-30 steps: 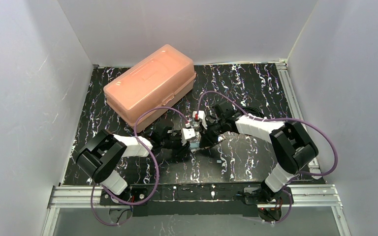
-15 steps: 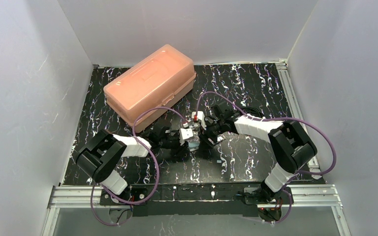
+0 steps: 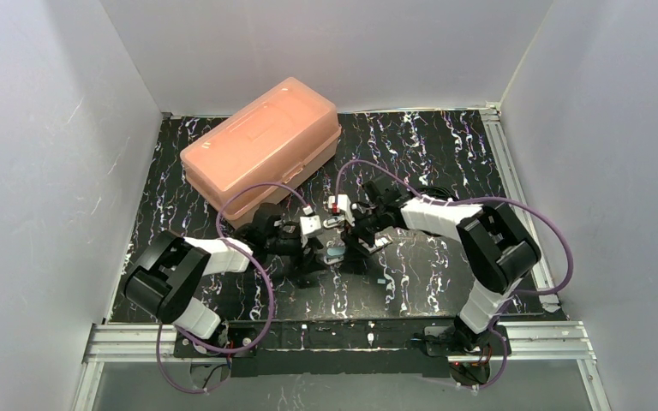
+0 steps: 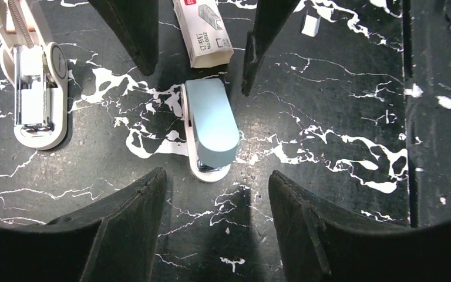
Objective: Load the staples into the stapler
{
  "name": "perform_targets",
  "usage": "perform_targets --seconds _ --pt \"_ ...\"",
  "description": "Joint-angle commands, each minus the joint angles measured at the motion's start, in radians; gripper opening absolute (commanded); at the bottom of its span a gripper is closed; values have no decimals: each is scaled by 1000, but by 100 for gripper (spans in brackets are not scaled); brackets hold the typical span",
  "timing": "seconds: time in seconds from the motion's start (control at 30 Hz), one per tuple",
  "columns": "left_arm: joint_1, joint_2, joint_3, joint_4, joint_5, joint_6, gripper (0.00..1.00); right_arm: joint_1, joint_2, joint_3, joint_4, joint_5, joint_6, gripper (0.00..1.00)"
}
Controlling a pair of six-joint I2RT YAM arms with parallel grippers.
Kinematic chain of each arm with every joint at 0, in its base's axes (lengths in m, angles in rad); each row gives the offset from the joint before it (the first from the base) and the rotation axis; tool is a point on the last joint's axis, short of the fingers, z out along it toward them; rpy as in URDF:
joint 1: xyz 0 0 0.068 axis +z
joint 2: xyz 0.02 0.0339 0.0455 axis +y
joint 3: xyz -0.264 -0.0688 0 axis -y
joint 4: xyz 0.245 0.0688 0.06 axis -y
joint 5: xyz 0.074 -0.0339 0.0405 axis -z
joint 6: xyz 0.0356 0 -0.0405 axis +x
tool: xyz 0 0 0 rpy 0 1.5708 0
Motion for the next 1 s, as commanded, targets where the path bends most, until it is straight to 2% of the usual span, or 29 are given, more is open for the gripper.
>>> perform_targets --seconds 0.0,0.17,0.37,0.63,0.8,0.87,0.97 --pt "48 -32 -4 3 126 -62 62 28 35 66 -16 28 -83 73" --pt "92 -40 -4 3 161 -100 62 56 65 80 -31 66 -147 72" --pt "141 -27 11 -3 195 -156 62 94 68 65 -42 111 -195 62" --pt "169 11 52 -46 193 -210 61 111 56 48 -42 126 -174 32" --pt "177 74 157 -167 249 -298 61 111 -15 31 -33 129 -112 11" --pt "177 99 201 -215 286 -333 61 112 -64 22 -24 147 -88 5" --pt "177 138 267 -279 346 -390 62 112 -137 15 -15 179 -61 1"
